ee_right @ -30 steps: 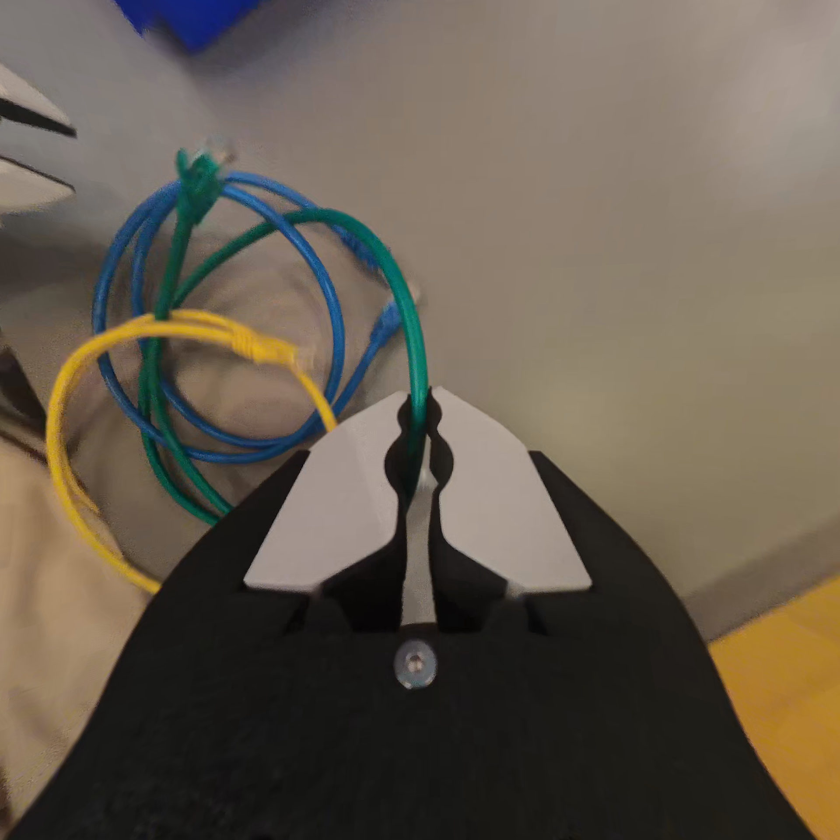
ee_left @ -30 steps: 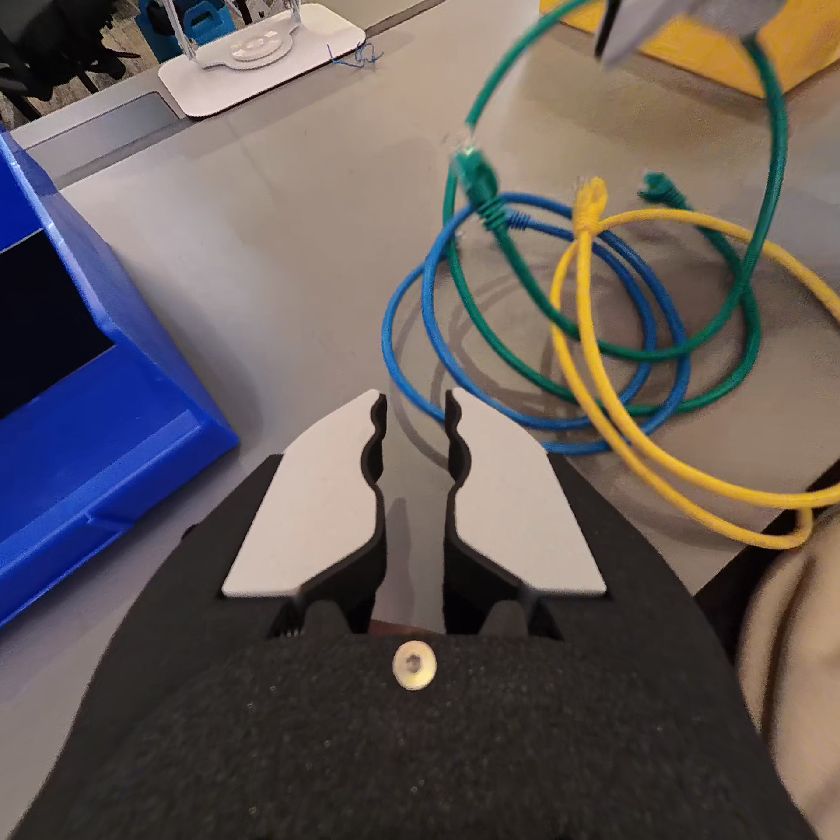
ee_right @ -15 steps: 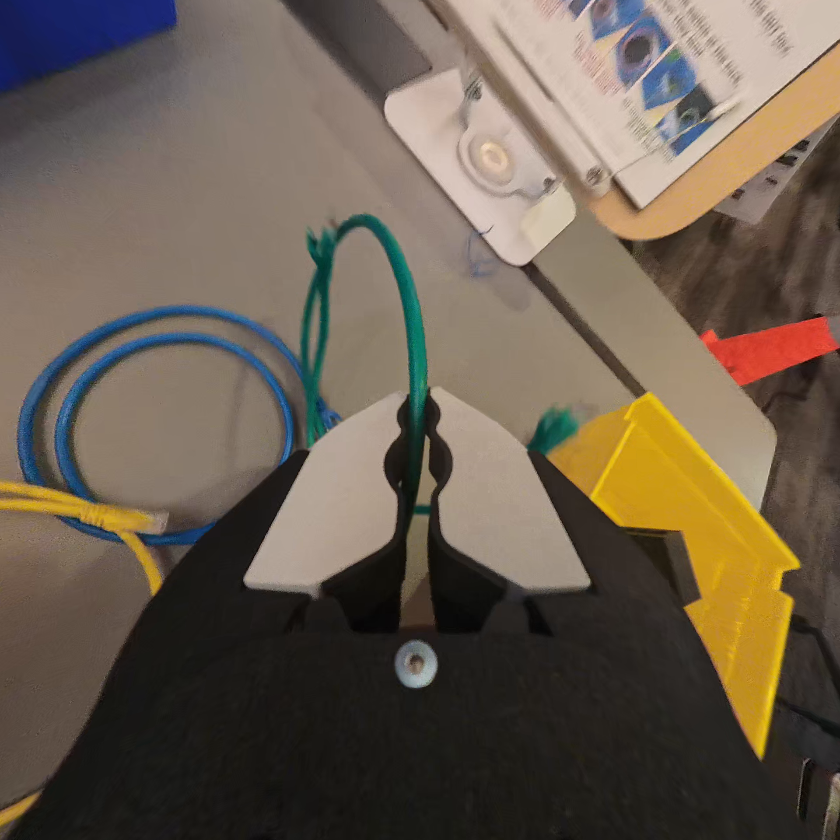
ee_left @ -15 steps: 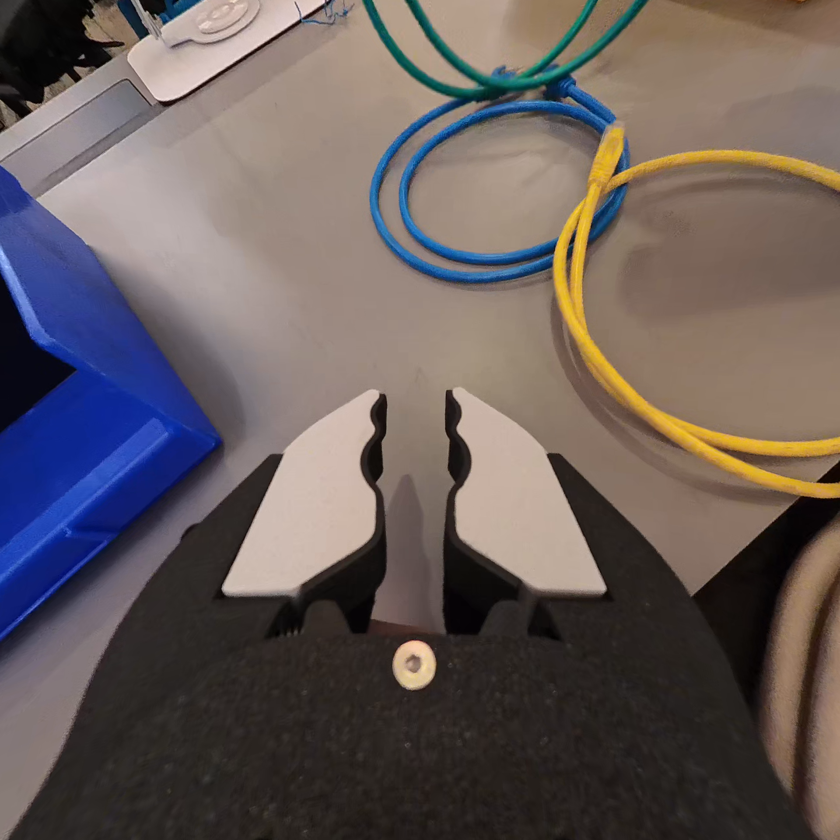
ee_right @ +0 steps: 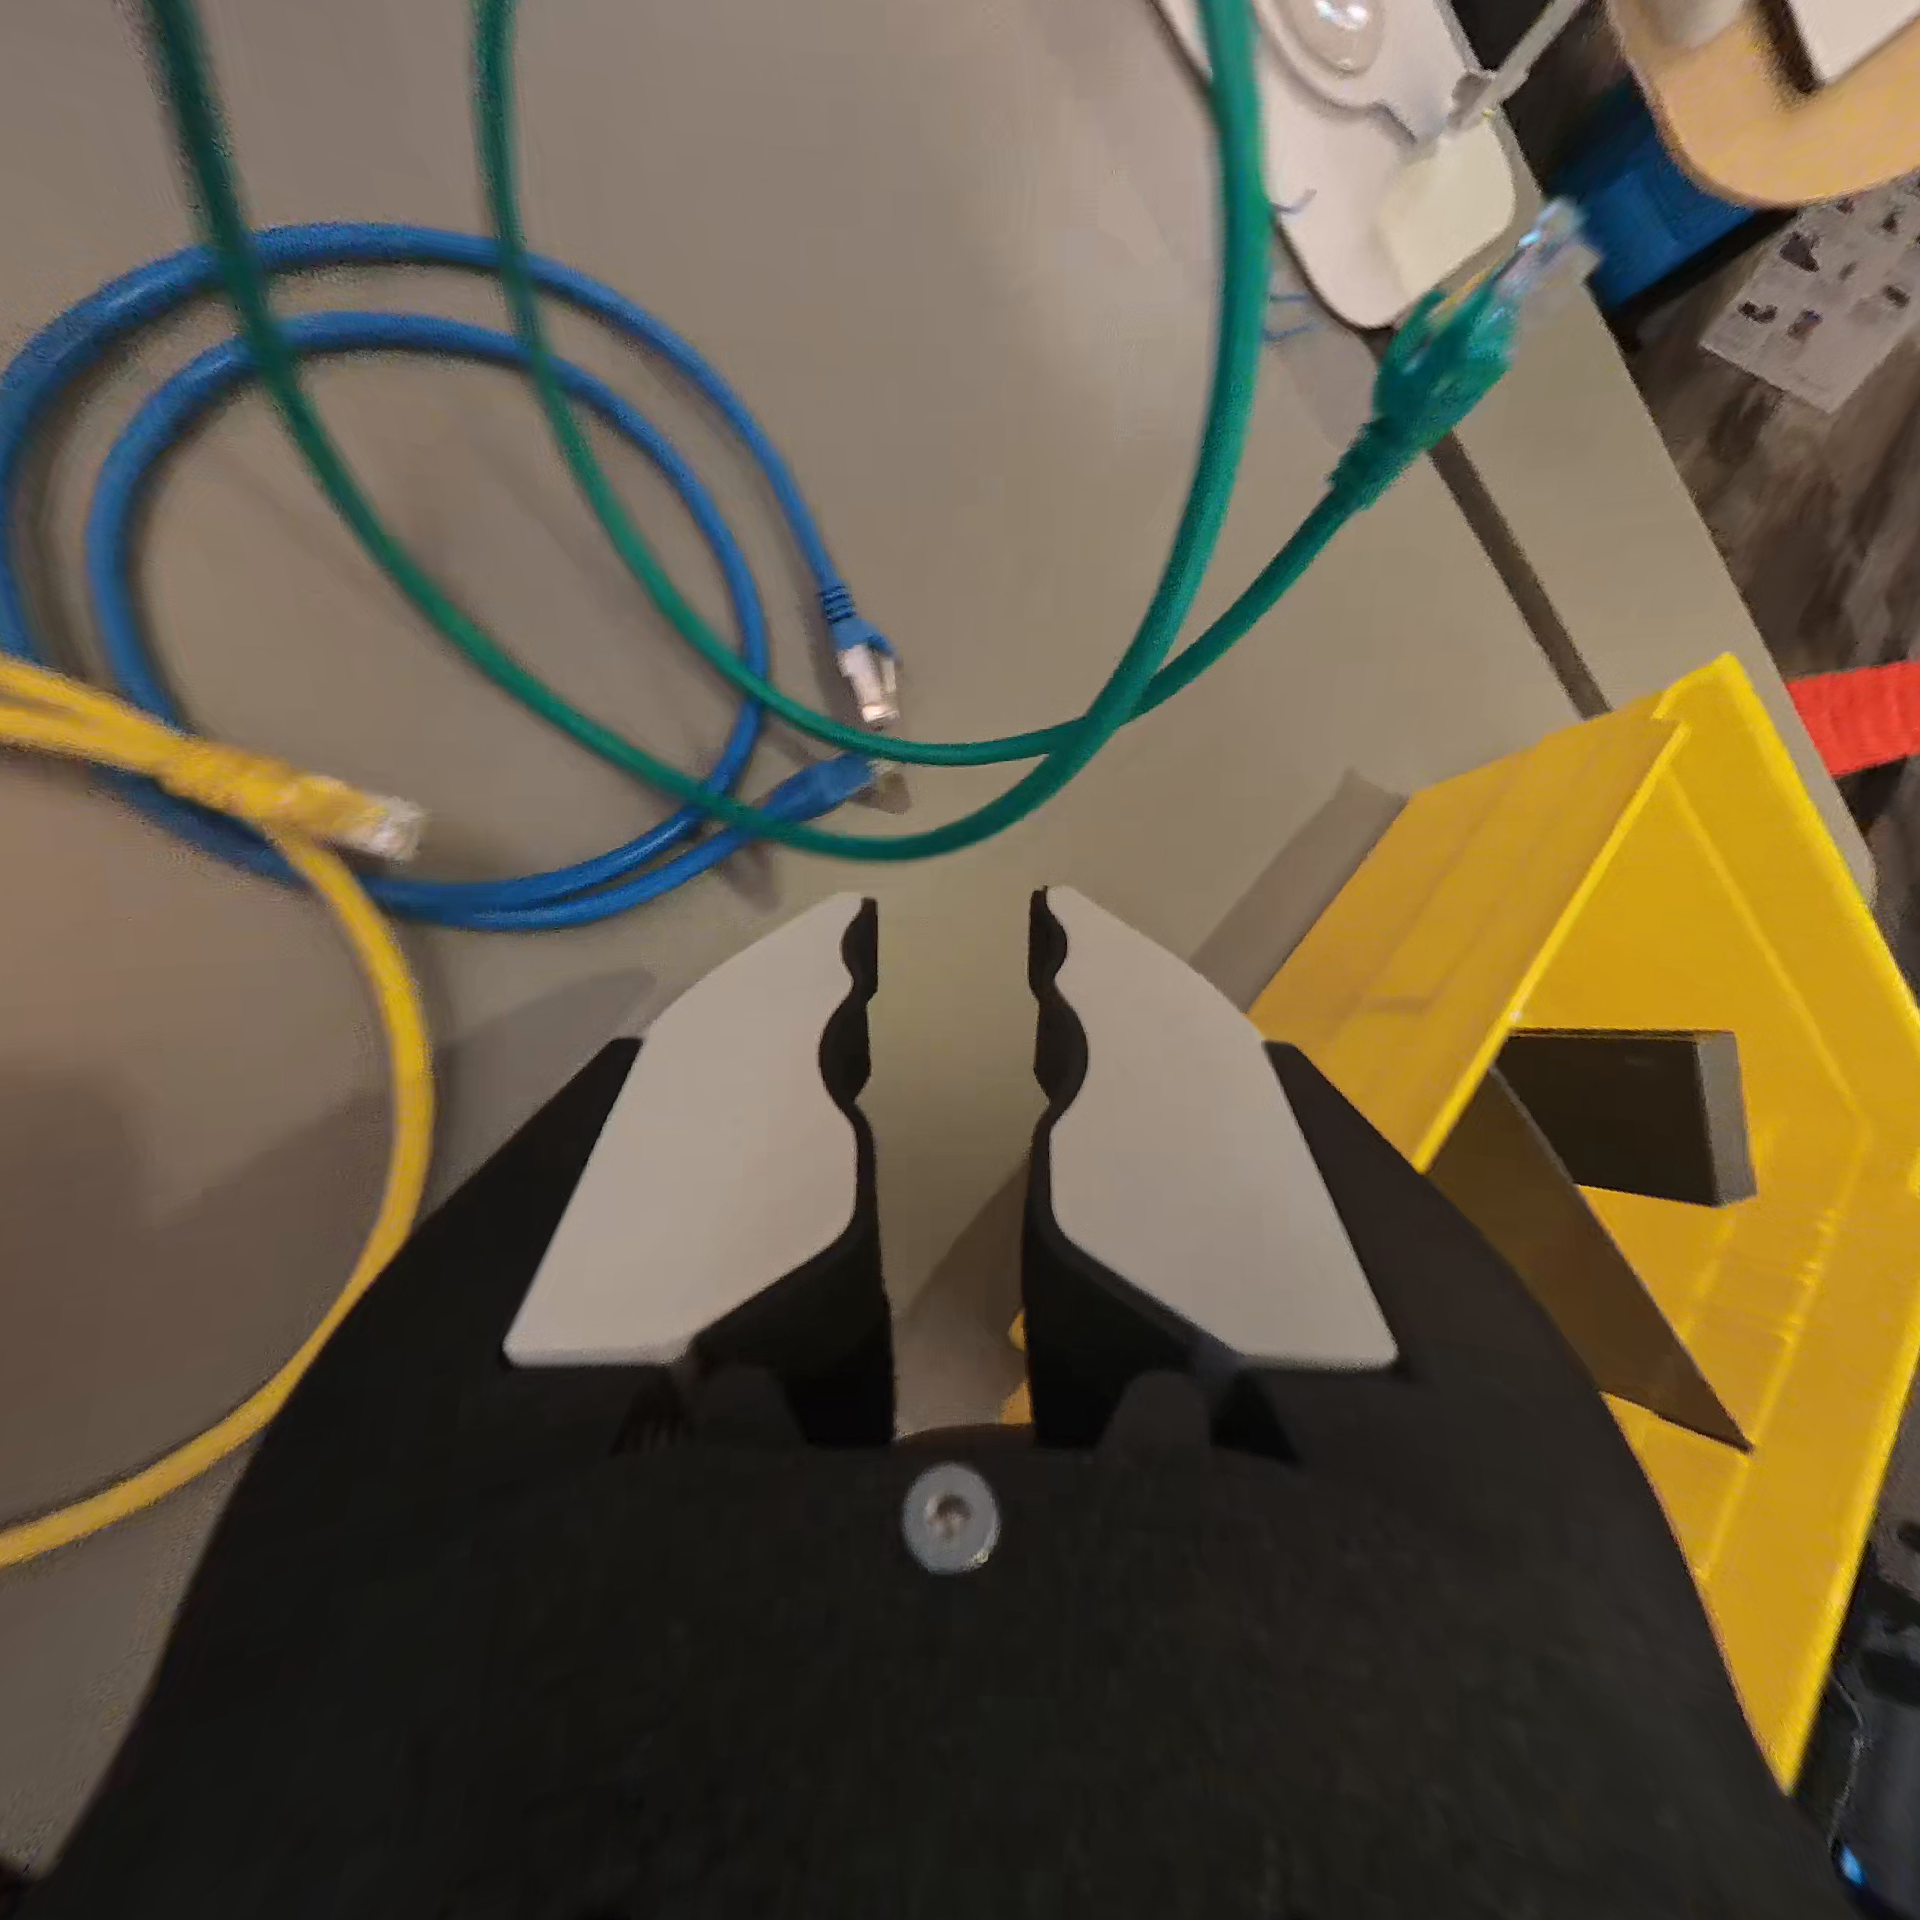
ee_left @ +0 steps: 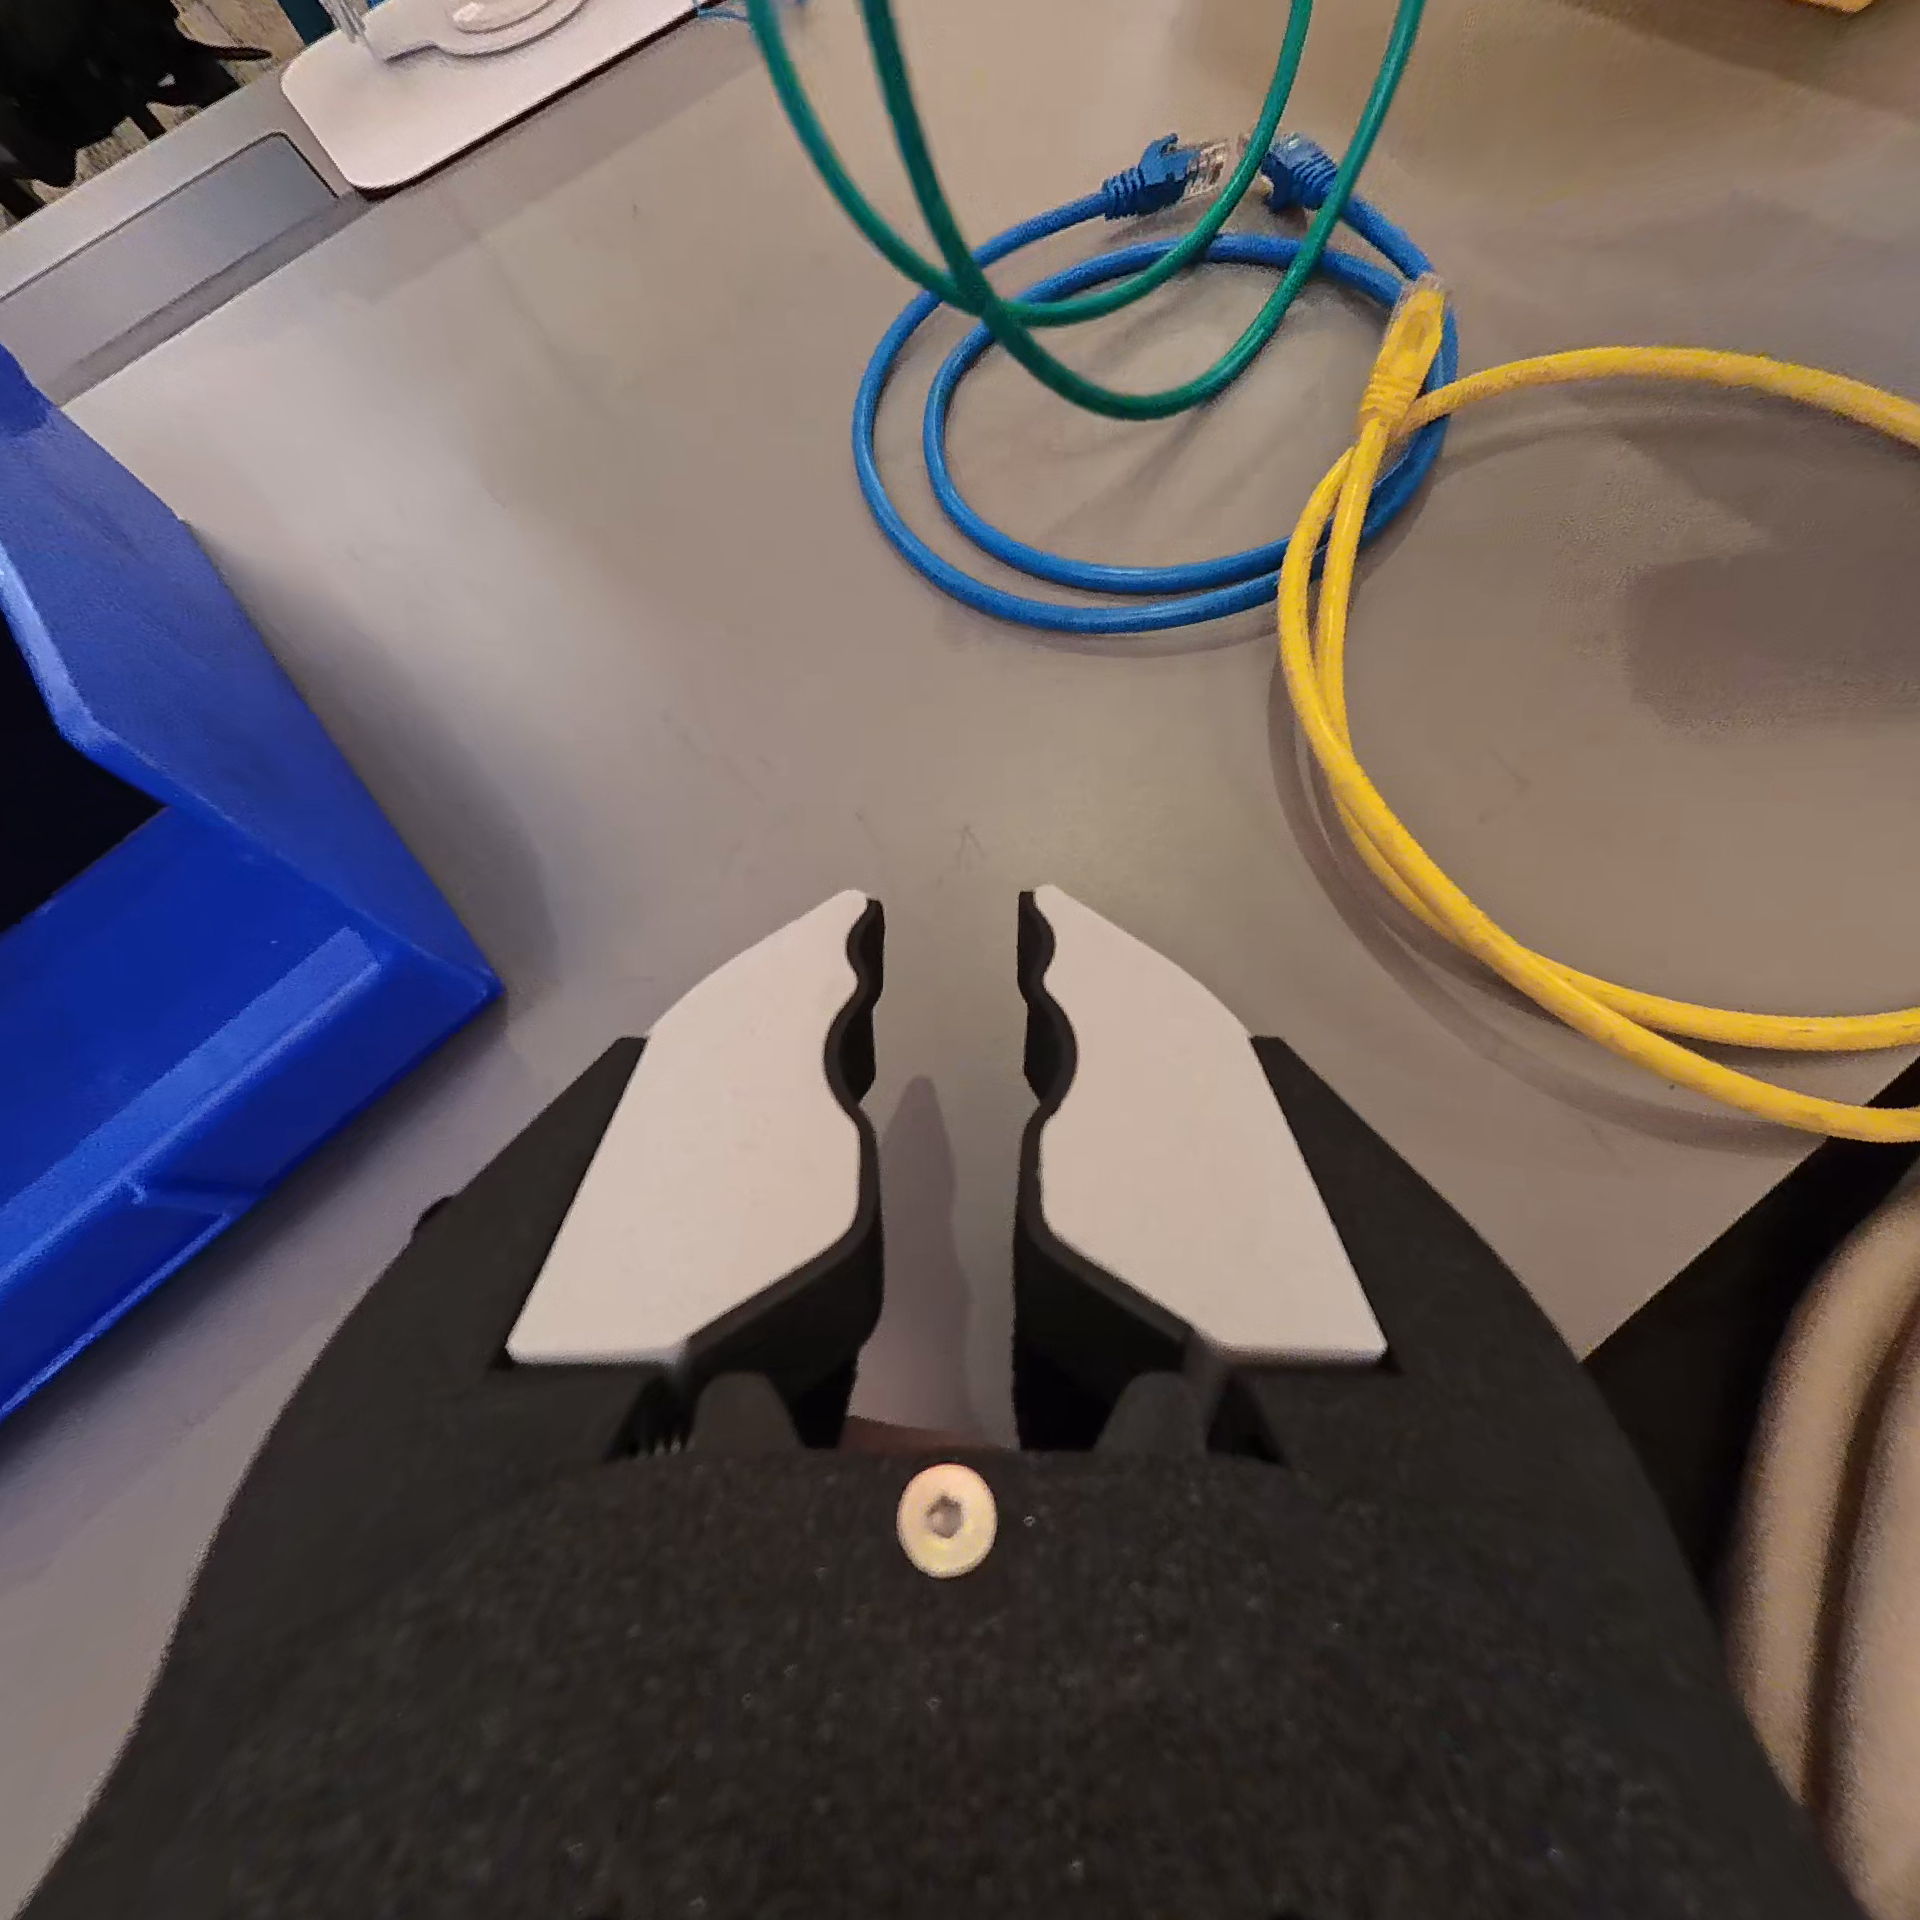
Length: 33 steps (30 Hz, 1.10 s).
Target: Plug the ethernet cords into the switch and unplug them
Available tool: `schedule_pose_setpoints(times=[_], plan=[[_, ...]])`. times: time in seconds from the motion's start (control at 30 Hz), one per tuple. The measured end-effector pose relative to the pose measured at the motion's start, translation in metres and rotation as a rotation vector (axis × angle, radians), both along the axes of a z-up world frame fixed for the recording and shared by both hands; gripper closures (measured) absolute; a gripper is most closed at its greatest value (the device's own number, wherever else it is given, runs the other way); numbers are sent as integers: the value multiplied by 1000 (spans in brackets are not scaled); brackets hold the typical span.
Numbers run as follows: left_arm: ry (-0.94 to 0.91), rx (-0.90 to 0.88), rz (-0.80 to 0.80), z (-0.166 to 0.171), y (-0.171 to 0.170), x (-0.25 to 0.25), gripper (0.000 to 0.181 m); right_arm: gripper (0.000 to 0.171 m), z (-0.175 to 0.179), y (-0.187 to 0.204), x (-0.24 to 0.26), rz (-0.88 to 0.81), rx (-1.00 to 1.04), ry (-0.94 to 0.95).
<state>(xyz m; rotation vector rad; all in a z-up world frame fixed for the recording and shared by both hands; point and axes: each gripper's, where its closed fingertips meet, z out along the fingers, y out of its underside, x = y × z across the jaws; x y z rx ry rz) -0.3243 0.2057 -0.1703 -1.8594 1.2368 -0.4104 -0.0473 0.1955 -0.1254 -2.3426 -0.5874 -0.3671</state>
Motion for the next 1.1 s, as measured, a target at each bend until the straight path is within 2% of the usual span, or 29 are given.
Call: schedule_pose_setpoints(times=[0.13,0.27,0.43,0.47,0.5,0.6,0.67,0.73,0.83,0.93,1.0,1.1], plan=[[2,-18,-1,-3,0,1,157,144,-8,-12,-16,60,-19,78],[6,-17,-6,-3,1,2,157,144,-17,-7,-16,57,-52,142],[9,-21,-13,-4,0,4,157,143,-22,28,-11,25,-78,231],[9,-22,-15,-4,0,4,157,138,-24,35,-9,42,-116,211],[12,-21,-17,-4,-1,4,157,133,-26,40,-10,108,-163,146],[22,-5,-18,-4,1,2,157,133,-32,35,-41,490,-298,14],[25,-3,-21,-5,2,2,157,132,-42,39,-46,626,-382,-85],[26,-14,-28,-6,1,3,157,132,-53,50,-42,686,-461,-164],[28,-11,-25,-5,2,2,157,142,-67,53,-52,784,-559,-130],[33,-6,-17,-6,4,-1,157,145,-82,63,-57,794,-600,-148],[34,-18,-14,-8,5,-2,157,164,-82,68,-63,812,-572,-147],[30,-30,-7,-10,6,-4,157,165,-70,70,-65,821,-527,-173]])
